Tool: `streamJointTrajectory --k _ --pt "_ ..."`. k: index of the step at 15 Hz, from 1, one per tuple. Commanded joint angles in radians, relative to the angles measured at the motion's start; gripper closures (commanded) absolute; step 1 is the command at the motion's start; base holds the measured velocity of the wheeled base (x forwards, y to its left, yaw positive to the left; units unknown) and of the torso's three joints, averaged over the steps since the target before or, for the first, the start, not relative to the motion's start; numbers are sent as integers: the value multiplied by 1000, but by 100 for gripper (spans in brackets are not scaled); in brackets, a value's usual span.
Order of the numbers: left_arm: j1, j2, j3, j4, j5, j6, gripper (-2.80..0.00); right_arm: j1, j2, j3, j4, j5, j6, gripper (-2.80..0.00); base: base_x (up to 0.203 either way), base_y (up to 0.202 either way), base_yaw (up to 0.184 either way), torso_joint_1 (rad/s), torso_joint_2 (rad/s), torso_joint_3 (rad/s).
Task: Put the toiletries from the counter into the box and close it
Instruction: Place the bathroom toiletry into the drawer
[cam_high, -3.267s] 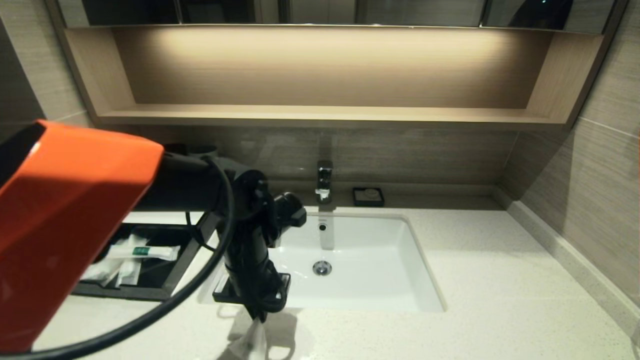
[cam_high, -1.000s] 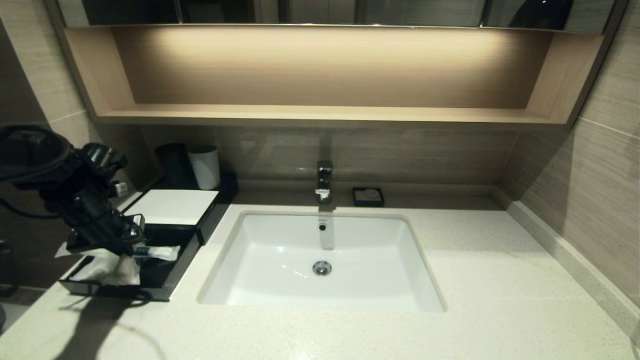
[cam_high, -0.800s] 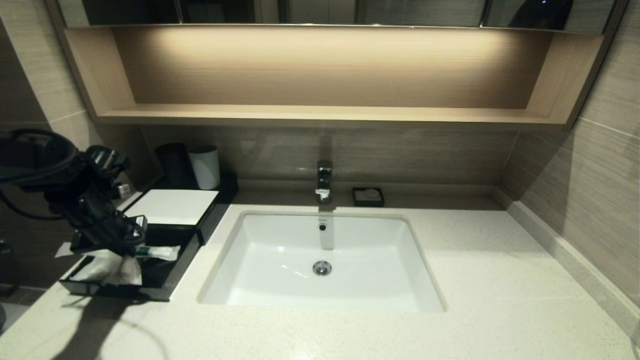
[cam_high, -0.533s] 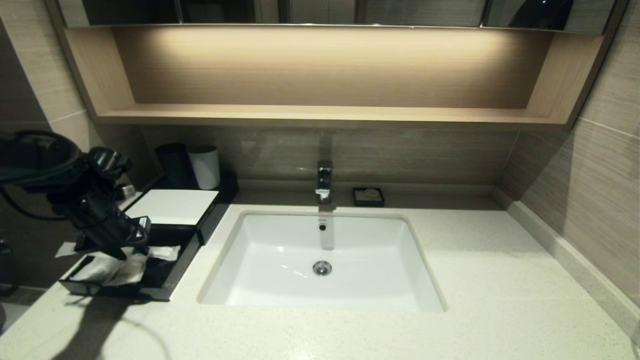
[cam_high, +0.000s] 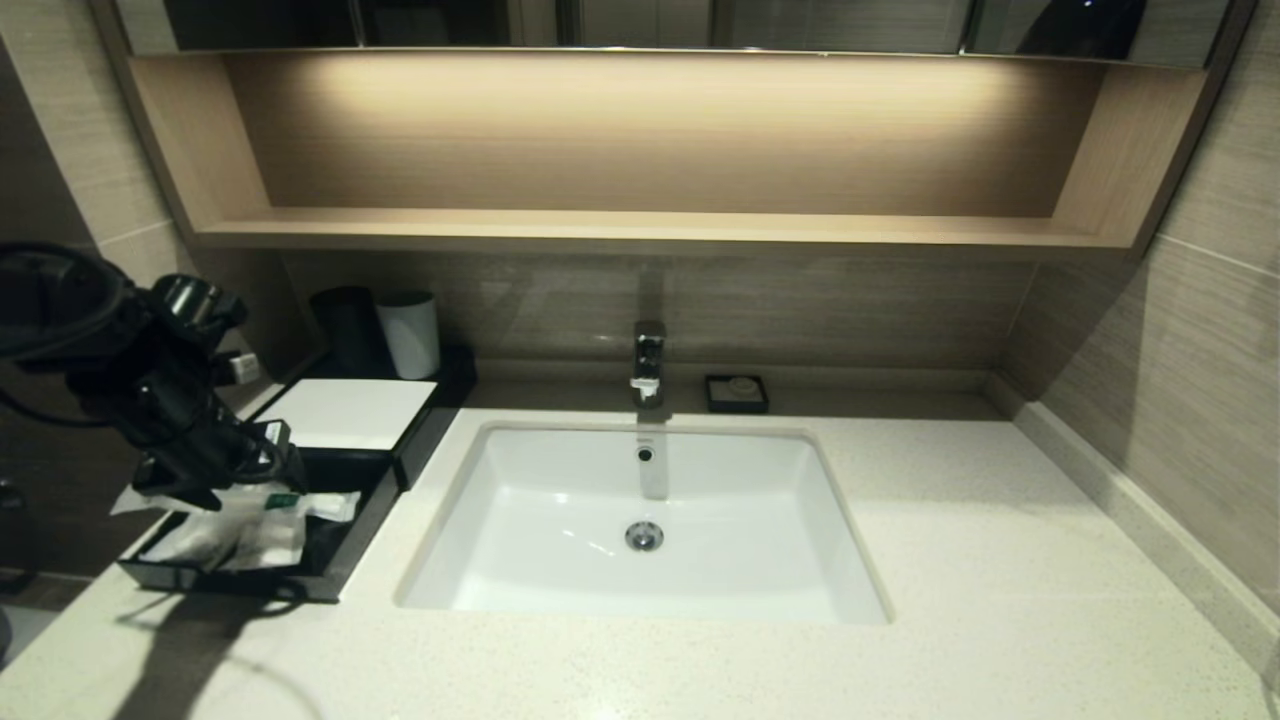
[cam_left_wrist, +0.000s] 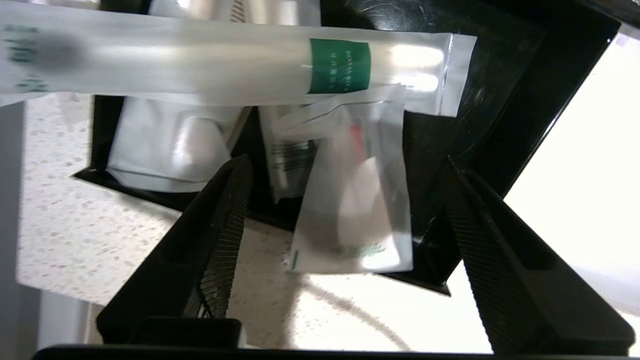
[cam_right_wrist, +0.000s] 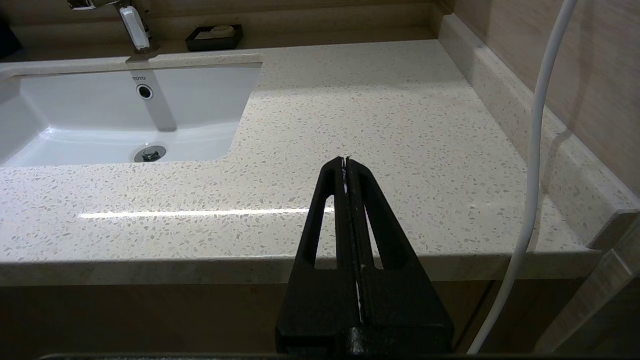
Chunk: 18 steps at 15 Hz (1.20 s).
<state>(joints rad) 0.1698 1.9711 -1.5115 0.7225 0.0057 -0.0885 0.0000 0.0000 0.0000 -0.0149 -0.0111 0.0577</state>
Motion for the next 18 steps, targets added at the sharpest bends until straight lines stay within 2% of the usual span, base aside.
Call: streamJointTrajectory --k 1,6,12,14,18 --pt "29 -61 2 12 4 19 0 0 2 0 0 0 1 0 0 0 0 0 0 0" --pt "97 -42 -19 -6 9 43 0 0 2 0 0 0 1 0 0 0 0 0 0 0" --pt "217 109 -150 -51 25 45 0 2 2 0 0 0 1 0 0 0 0 0 0 0" --pt "253 129 -177 -53 26 68 0 0 2 0 0 0 1 0 0 0 0 0 0 0" --pt "272 154 -196 -53 25 73 0 1 2 0 0 0 1 0 0 0 0 0 0 0"
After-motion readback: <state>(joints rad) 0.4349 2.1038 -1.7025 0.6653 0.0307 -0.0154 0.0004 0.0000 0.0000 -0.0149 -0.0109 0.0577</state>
